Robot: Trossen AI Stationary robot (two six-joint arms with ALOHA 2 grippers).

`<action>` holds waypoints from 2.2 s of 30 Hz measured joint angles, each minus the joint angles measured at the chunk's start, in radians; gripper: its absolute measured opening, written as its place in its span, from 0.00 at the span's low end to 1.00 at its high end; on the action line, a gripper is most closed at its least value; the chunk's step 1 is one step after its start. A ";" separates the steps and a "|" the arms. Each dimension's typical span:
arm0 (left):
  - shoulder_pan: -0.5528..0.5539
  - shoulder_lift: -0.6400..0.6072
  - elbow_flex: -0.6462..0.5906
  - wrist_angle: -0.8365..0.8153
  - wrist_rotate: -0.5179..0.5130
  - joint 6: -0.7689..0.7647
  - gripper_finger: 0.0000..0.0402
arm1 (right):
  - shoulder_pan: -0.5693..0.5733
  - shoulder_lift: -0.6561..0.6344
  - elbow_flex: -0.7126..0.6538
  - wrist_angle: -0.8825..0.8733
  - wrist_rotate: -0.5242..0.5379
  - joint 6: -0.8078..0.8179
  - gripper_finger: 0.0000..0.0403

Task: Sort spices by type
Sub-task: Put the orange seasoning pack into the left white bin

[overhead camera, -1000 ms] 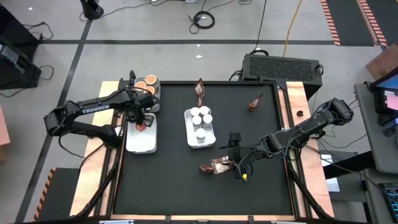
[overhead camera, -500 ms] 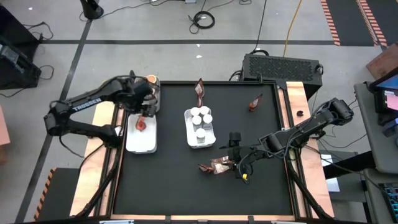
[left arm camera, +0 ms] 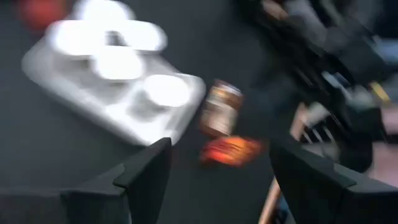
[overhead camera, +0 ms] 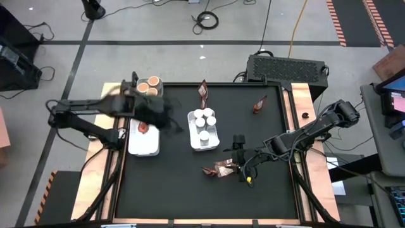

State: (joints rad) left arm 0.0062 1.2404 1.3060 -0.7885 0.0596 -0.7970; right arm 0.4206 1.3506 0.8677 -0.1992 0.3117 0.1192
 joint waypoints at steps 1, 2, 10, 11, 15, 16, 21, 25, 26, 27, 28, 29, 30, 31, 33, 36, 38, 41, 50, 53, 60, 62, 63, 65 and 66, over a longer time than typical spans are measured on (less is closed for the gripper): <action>-0.046 0.023 0.000 0.053 -0.001 0.026 0.68 | 0.000 0.000 0.000 0.000 0.000 0.000 0.66; -0.088 0.048 0.000 0.113 0.000 0.062 0.68 | 0.000 0.000 0.000 0.000 0.000 0.000 0.66; -0.309 0.313 -0.002 0.381 -0.031 0.580 0.68 | 0.000 0.000 0.000 -0.002 0.000 0.000 0.66; -0.317 0.339 -0.002 0.397 -0.033 0.617 0.68 | 0.000 0.000 0.000 -0.003 0.000 0.000 0.66; -0.328 0.418 -0.002 0.431 -0.037 0.673 0.68 | 0.000 0.000 0.000 -0.005 0.000 0.000 0.66; -0.327 0.433 -0.002 0.437 -0.038 0.681 0.68 | 0.000 0.000 0.000 -0.005 0.000 0.000 0.66; -0.328 0.480 -0.002 0.453 -0.039 0.759 0.68 | 0.000 0.000 0.000 -0.007 0.000 0.000 0.66; -0.319 0.492 -0.002 0.439 -0.055 0.761 0.68 | 0.000 0.000 0.000 -0.007 0.000 0.000 0.66; -0.316 0.492 -0.002 0.439 -0.058 0.763 0.68 | 0.000 0.000 0.000 -0.007 0.000 0.000 0.66; -0.314 0.492 -0.002 0.438 -0.060 0.773 0.68 | -0.001 0.000 0.000 -0.007 0.000 0.000 0.66; -0.313 0.492 -0.002 0.438 -0.063 0.780 0.68 | -0.002 0.000 0.000 -0.007 0.000 0.000 0.66; -0.313 0.492 -0.002 0.438 -0.068 0.785 0.68 | -0.002 0.000 0.000 -0.007 0.000 0.000 0.66; -0.314 0.492 -0.002 0.438 -0.073 0.786 0.68 | -0.002 0.000 0.000 -0.007 0.000 0.000 0.66; -0.313 0.492 -0.002 0.438 -0.076 0.787 0.68 | -0.003 0.000 0.000 -0.007 0.000 0.000 0.66; -0.309 0.499 -0.002 0.438 -0.077 0.786 0.68 | -0.003 0.000 0.000 -0.007 0.000 -0.003 0.66; -0.303 0.534 0.000 0.439 -0.069 0.785 0.68 | -0.003 0.000 0.000 -0.008 0.000 -0.003 0.66; -0.304 0.564 -0.001 0.446 -0.066 0.785 0.68 | -0.003 0.000 0.000 -0.008 0.000 -0.003 0.66; -0.306 0.597 -0.001 0.478 -0.059 0.794 0.68 | -0.003 0.000 0.000 -0.007 0.001 -0.003 0.66; -0.301 0.671 -0.001 0.527 -0.043 0.833 0.68 | -0.003 0.000 0.000 -0.009 0.000 0.000 0.66; -0.300 0.672 -0.002 0.529 -0.042 0.839 0.62 | -0.003 0.000 0.000 -0.009 0.000 0.000 0.66; -0.293 0.671 -0.002 0.497 -0.032 0.840 0.24 | -0.003 0.000 0.000 -0.009 0.000 -0.003 0.66; -0.293 0.671 -0.002 0.477 -0.031 0.840 0.09 | -0.003 0.000 0.000 -0.009 0.000 -0.003 0.66; -0.293 0.671 0.001 0.464 -0.024 0.841 0.05 | -0.003 0.000 0.000 -0.009 0.001 -0.004 0.66; -0.294 0.654 0.021 0.400 -0.007 0.876 0.02 | -0.003 0.000 0.000 -0.008 0.000 -0.010 0.66; -0.297 0.643 0.037 0.365 -0.003 0.902 0.02 | -0.003 0.000 0.000 -0.009 0.001 -0.011 0.66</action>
State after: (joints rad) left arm -0.2906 1.8836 1.3425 -0.4231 0.0568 0.1054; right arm 0.4175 1.3506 0.8678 -0.2081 0.3122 0.1084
